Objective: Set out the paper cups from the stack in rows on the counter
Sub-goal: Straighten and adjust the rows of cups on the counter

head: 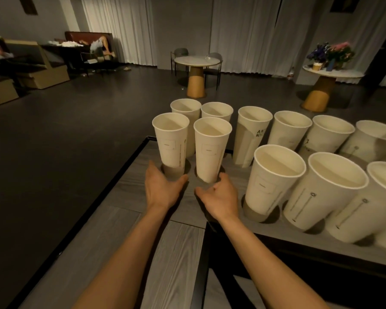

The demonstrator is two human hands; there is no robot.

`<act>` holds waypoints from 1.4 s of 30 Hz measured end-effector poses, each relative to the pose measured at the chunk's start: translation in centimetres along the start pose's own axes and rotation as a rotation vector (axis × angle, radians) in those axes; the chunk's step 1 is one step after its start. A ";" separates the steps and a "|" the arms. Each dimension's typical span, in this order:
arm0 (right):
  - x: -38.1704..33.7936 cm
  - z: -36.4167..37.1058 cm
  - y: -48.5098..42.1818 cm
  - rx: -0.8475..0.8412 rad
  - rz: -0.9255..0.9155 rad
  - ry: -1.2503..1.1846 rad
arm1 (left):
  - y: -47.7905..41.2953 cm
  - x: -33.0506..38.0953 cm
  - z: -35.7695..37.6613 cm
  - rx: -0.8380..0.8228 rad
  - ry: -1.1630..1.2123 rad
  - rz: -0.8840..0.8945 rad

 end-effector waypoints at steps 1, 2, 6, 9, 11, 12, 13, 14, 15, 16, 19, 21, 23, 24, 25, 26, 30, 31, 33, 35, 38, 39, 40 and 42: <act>0.0 -0.1 0.8 -0.023 -0.016 0.035 | 0.8 0.0 -0.2 0.002 -0.008 0.013; 0.0 -0.2 1.6 -0.049 -0.043 0.060 | 1.6 0.1 -0.4 -0.004 -0.010 0.023; 0.6 -1.7 4.4 -0.173 -0.040 0.044 | 4.5 0.4 -0.9 -0.003 -0.027 0.094; 1.9 -4.2 6.9 -0.277 -0.035 0.025 | 6.6 1.4 -1.1 -0.027 0.017 0.074; 3.0 -6.3 8.2 -0.249 -0.071 0.016 | 8.0 2.0 -0.5 -0.043 0.044 0.081; 3.6 -7.5 8.8 -0.202 -0.094 -0.001 | 9.0 2.5 -0.2 -0.067 0.045 0.079; 4.2 -8.7 9.2 -0.139 -0.115 -0.013 | 10.0 3.1 0.3 -0.090 0.051 0.089; 5.0 -10.1 9.7 -0.072 -0.131 -0.025 | 11.1 3.7 0.8 -0.125 0.051 0.091; 5.7 -11.4 10.1 -0.006 -0.141 -0.034 | 12.0 4.1 1.5 -0.165 0.059 0.105; 6.3 -12.7 10.4 0.062 -0.141 -0.046 | 13.0 4.8 2.1 -0.210 0.056 0.106; 8.1 -16.3 10.8 0.288 -0.108 -0.103 | 15.0 6.7 4.2 -0.290 0.025 0.182; 9.0 -18.2 10.6 0.379 -0.087 -0.102 | 15.7 7.7 5.3 -0.305 0.030 0.202; 9.4 -19.0 10.3 0.385 -0.047 -0.088 | 15.9 8.4 6.1 -0.299 0.052 0.205; 9.7 -19.3 10.2 0.372 -0.029 -0.091 | 16.0 8.8 6.5 -0.293 0.064 0.200; 9.8 -19.4 10.0 0.348 -0.014 -0.098 | 15.9 8.9 6.8 -0.290 0.073 0.193; 9.9 -19.5 9.8 0.317 0.001 -0.106 | 15.8 9.1 7.3 -0.284 0.080 0.188; 9.9 -19.1 8.7 0.186 0.061 -0.145 | 15.3 9.3 8.5 -0.269 0.108 0.171; 9.8 -19.0 8.3 0.169 0.078 -0.157 | 15.1 9.3 8.7 -0.268 0.125 0.169; 9.6 -18.9 7.4 0.155 0.101 -0.188 | 14.7 9.3 9.2 -0.267 0.155 0.175; 9.3 -18.8 6.3 0.157 0.106 -0.205 | 14.3 9.4 9.6 -0.262 0.169 0.183; 8.8 -18.5 4.5 0.156 0.086 -0.177 | 13.1 9.2 10.0 -0.249 0.180 0.187; 8.6 -18.2 3.9 0.149 0.079 -0.169 | 12.6 9.1 10.1 -0.243 0.182 0.186; 8.5 -18.0 3.5 0.141 0.079 -0.168 | 12.1 9.0 10.2 -0.237 0.182 0.184; 8.4 -17.4 2.3 0.122 0.085 -0.165 | 11.1 8.8 10.4 -0.219 0.170 0.178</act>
Point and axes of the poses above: each hand's wrist, its own y-axis away from the middle knuckle, its own z-axis out of the palm, x = y × z, the point moved 2 cm from there along -y, towards the middle knuckle, and after that the axes turned 7 degrees about z, right-handed, at the moved point
